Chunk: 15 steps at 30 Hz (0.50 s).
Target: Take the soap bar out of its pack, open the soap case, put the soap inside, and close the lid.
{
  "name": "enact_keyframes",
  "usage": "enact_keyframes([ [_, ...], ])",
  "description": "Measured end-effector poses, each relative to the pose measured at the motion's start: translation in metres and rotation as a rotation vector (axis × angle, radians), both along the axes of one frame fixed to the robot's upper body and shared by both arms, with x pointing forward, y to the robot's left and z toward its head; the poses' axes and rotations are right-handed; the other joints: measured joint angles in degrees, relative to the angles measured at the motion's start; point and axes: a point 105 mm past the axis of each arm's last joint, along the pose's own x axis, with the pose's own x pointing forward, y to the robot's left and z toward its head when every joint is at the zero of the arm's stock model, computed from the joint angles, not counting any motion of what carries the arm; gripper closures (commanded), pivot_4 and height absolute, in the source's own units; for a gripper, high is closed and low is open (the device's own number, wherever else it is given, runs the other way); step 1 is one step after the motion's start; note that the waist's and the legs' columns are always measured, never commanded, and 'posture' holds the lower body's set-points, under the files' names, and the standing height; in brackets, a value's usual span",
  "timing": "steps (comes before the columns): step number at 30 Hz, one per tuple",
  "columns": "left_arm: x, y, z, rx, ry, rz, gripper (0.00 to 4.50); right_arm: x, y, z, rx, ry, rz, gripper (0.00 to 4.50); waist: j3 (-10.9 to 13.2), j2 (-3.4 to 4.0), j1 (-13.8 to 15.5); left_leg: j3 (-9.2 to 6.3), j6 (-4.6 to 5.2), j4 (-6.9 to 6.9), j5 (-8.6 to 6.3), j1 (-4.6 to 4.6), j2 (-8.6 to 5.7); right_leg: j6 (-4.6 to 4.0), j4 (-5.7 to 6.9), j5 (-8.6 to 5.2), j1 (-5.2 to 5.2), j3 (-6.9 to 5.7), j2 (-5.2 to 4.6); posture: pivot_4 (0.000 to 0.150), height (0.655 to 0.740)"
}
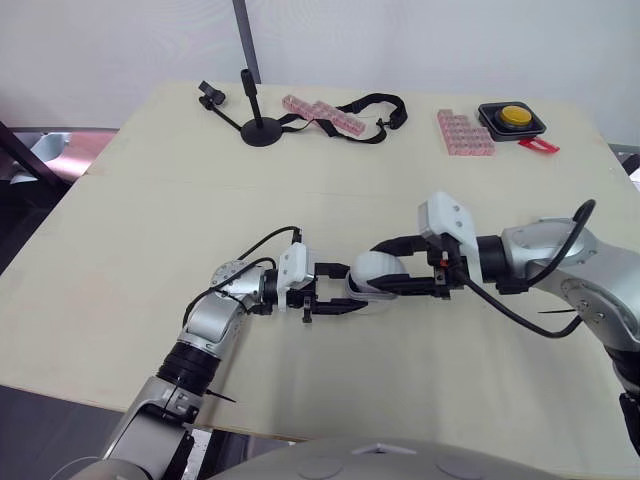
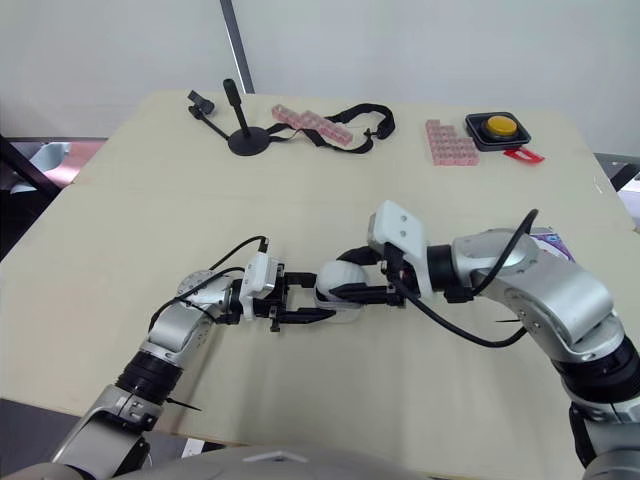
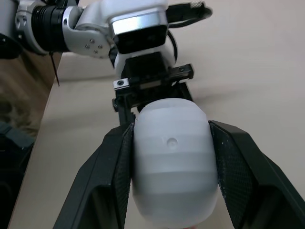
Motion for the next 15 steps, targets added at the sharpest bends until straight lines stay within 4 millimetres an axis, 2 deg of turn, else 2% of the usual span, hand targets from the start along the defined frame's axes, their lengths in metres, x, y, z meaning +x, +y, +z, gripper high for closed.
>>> enact_keyframes([
  [15,-0.0004,-0.0003,-0.0003,0.003,-0.002,-0.003,2.61,0.0014,0.0079,-0.0065,-0.054,-0.037,0.041,2.54,0.0,0.00,0.1,0.01,-0.01,0.00,0.00,0.03,0.01,0.00,0.03,0.00,0.00,0.02,0.00,0.150,0.7343],
])
